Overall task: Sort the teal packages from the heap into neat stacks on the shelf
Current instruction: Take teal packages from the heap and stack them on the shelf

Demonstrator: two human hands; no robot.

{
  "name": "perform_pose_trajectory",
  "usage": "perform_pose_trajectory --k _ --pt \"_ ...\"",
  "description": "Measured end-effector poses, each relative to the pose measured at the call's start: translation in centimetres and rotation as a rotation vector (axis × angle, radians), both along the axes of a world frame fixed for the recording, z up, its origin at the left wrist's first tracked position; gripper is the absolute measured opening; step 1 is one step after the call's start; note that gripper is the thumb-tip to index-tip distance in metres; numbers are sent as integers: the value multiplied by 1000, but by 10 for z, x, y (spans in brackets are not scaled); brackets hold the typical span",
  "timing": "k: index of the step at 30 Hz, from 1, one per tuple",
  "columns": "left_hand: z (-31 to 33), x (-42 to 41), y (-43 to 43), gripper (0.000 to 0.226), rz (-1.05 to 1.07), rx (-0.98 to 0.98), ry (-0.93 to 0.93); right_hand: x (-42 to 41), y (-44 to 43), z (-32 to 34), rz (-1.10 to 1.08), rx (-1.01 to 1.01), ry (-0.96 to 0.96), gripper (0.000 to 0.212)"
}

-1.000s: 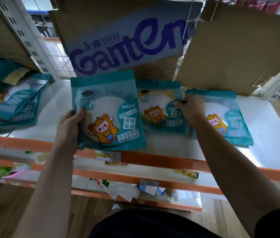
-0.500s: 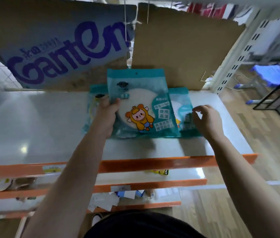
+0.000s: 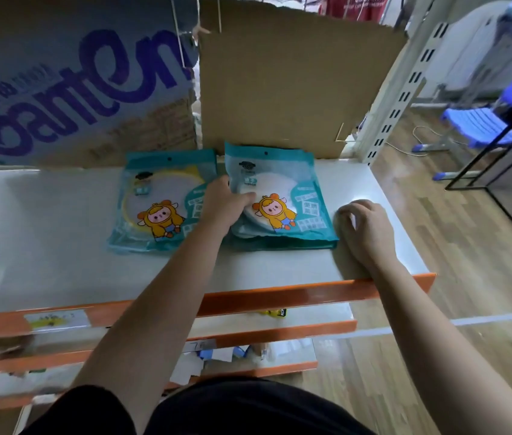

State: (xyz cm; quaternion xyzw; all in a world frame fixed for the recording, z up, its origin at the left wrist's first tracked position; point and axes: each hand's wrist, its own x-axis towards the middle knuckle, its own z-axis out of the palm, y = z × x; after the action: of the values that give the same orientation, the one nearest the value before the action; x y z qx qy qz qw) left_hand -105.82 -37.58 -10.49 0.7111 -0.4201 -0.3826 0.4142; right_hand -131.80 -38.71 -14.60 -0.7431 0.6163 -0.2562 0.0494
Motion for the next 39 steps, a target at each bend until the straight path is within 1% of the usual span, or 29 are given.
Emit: perform_pose_trajectory --k 3,7,11,16,18,21,25,29,31,33,36,39 --pt "-7 1 0 49 -55 -1 -170 1 1 -1 -1 8 -13 16" --pt "-11 -7 2 59 -53 -52 -354 0 -1 -2 -14 9 -34 17" --pt "-12 -11 3 64 -45 -98 -389 0 -1 -2 -12 17 -33 17" --pt "-17 -14 6 50 -66 -77 -498 1 -1 -3 -28 30 -42 17" --pt "-15 -13 7 55 -80 -67 -520 2 0 -1 -40 39 -50 19" --pt "-9 -10 12 67 -113 -62 -501 2 -2 4 -44 33 -77 28" --pt "5 6 25 54 -124 -149 -502 15 -4 15 2 6 -138 27" --pt "16 39 44 44 -91 -176 -622 62 -7 33 133 -15 -194 26" --pt "16 61 55 42 -47 -152 -767 96 -8 40 208 -2 -210 26" --pt "14 87 70 40 3 -99 -890 135 -5 44 305 3 -183 29" --pt "11 129 102 40 63 -44 -977 194 9 47 452 11 -125 29" --pt "8 173 141 41 153 23 -1021 255 31 46 570 87 -129 27"
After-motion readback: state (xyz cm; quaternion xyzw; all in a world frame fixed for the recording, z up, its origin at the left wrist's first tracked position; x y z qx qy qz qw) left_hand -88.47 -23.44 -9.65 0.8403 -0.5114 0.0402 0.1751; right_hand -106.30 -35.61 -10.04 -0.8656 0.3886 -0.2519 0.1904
